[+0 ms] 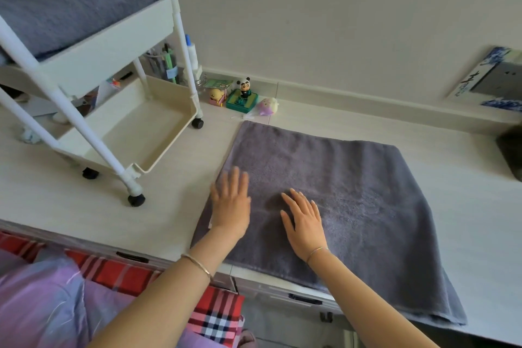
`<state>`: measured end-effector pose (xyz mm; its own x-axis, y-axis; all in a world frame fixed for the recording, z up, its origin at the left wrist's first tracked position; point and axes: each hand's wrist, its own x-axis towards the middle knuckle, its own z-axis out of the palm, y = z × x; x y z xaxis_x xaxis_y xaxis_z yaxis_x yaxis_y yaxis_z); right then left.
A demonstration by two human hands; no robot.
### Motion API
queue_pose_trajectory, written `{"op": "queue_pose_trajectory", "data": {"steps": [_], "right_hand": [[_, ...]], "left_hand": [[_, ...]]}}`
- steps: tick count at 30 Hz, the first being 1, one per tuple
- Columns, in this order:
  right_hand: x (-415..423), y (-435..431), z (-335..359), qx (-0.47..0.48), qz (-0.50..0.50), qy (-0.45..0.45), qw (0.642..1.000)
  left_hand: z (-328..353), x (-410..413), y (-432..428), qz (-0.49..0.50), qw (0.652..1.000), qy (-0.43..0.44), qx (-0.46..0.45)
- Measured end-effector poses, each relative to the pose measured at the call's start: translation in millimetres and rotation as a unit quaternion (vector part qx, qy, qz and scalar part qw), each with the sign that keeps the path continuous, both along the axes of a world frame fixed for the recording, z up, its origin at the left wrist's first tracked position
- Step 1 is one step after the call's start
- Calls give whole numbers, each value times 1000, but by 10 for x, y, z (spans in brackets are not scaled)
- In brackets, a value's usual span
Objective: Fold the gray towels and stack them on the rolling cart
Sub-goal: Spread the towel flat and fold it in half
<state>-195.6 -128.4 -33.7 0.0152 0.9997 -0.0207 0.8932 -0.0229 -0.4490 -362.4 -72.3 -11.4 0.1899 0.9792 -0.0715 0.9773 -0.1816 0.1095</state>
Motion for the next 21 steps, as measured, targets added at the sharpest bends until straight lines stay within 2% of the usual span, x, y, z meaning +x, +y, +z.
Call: {"op": "queue_pose_trajectory", "data": {"steps": [2, 3, 5, 9, 12, 14, 16, 18, 21], "right_hand": [[29, 5, -27, 1, -8, -3, 1000], [53, 5, -35, 1, -16, -8, 1000], [197, -29, -72, -8, -42, -32, 999], [815, -302, -160, -39, -82, -107, 990], [1262, -528, -135, -61, -126, -122, 983], [1418, -584, -70, -51, -132, -108, 984], [1548, -595, 24, 9, -186, -77, 980], [1742, -580, 115, 57, -314, -24, 947], [2034, -488, 248, -10, -448, 80, 891]], "left_hand": [[-96, 278, -16, -112, 993, -13, -35], [-133, 375, -42, -136, 989, -4, -53], [-236, 477, -69, -128, 989, 5, -77], [-378, 488, -62, -101, 993, -3, -64], [-366, 538, -54, -98, 993, -4, -66], [-299, 619, -56, -74, 994, 0, -75], [-210, 771, -30, -49, 996, 3, -80], [-167, 975, -8, -54, 996, -24, -63], [-210, 1236, -15, -113, 988, -73, -71]]}}
